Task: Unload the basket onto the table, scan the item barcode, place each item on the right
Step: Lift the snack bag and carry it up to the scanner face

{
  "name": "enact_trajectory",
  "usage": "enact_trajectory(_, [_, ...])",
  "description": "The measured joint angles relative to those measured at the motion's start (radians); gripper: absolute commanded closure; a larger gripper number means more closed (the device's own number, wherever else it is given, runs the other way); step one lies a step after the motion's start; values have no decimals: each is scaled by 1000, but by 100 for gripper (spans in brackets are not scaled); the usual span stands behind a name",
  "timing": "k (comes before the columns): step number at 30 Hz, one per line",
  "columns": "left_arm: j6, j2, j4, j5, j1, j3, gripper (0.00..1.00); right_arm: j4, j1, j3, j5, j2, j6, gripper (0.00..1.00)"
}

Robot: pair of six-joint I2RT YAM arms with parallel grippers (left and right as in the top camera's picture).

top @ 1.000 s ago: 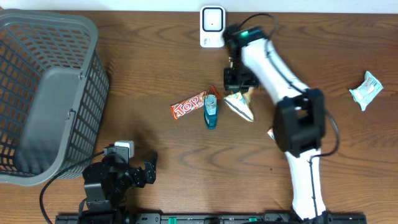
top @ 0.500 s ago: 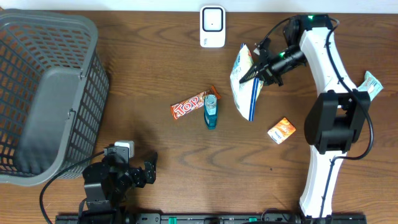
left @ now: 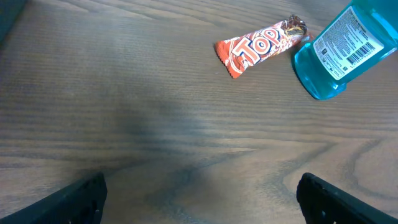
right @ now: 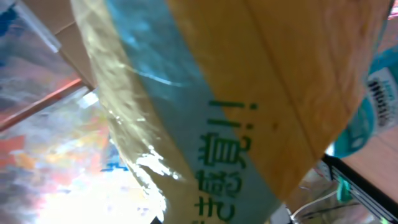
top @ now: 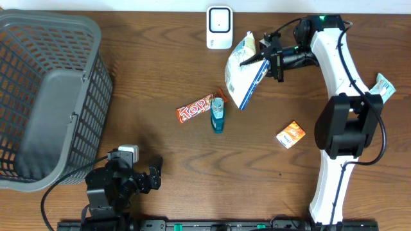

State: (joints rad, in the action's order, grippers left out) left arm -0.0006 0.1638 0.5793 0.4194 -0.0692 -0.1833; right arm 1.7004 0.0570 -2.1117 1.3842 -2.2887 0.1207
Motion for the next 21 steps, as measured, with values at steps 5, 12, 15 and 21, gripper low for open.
enact_trajectory(5, [0,0,0,0,0,0,2,-3,-11,0,41,58,-18,99])
enact_trajectory(12, [0,0,0,0,0,0,2,-3,-30,1,24,264,-58,99])
enact_trajectory(15, [0,0,0,0,0,0,2,-3,-37,2,-27,368,-70,99])
enact_trajectory(21, [0,0,0,0,0,0,2,-4,-77,63,-113,522,-86,99])
